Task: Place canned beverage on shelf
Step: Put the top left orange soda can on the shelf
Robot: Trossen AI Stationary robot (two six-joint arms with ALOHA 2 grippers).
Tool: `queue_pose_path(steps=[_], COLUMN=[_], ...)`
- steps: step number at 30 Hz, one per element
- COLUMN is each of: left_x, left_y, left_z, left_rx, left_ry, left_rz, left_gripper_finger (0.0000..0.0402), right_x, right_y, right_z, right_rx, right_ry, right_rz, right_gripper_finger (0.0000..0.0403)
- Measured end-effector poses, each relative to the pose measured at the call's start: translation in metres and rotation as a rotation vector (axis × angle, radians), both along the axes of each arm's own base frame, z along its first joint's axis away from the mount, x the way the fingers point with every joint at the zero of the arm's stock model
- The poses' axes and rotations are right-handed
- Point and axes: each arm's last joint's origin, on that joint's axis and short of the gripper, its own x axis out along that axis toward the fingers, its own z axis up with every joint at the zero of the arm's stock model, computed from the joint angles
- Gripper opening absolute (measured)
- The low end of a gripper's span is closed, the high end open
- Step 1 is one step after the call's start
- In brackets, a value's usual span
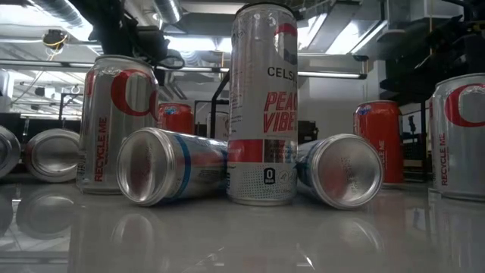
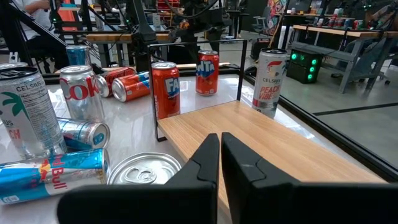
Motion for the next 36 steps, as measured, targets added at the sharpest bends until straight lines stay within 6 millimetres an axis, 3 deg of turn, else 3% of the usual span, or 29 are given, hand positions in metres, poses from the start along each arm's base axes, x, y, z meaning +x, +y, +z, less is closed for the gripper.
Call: queue_pose_path(steps=[6, 18, 23, 29, 36], left_x=[0.006, 0.019, 0.032, 0.077, 0.127], left_y=[-0.005, -0.016, -0.014, 0.002, 0.023], left_z=[0.039, 0.162, 0.197, 0.213, 0.188], left_rx=[-0.003, 0.269, 0.311, 0.317, 0.157], left_ry=[-0.009, -0.267, -0.365, -0.386, -0.335], left_rz=[0.033, 0.031, 0.025, -0.026, -0.091], left_gripper_finger=[0.0264, 0.0264, 0.0263, 0.0263, 0.0263], right_x=[0.000, 0.000, 0.000, 0.000, 0.000], right_y=[0.000, 0.000, 0.000, 0.000, 0.000], right_z=[0.000, 0.000, 0.000, 0.000, 0.000], right_rx=[0.000, 0.000, 0.000, 0.000, 0.000], right_ry=[0.000, 0.000, 0.000, 0.000, 0.000], right_rz=[0.000, 0.000, 0.000, 0.000, 0.000], right_gripper_finger=[0.0010, 0.0010, 0.0010, 0.0010, 0.0010])
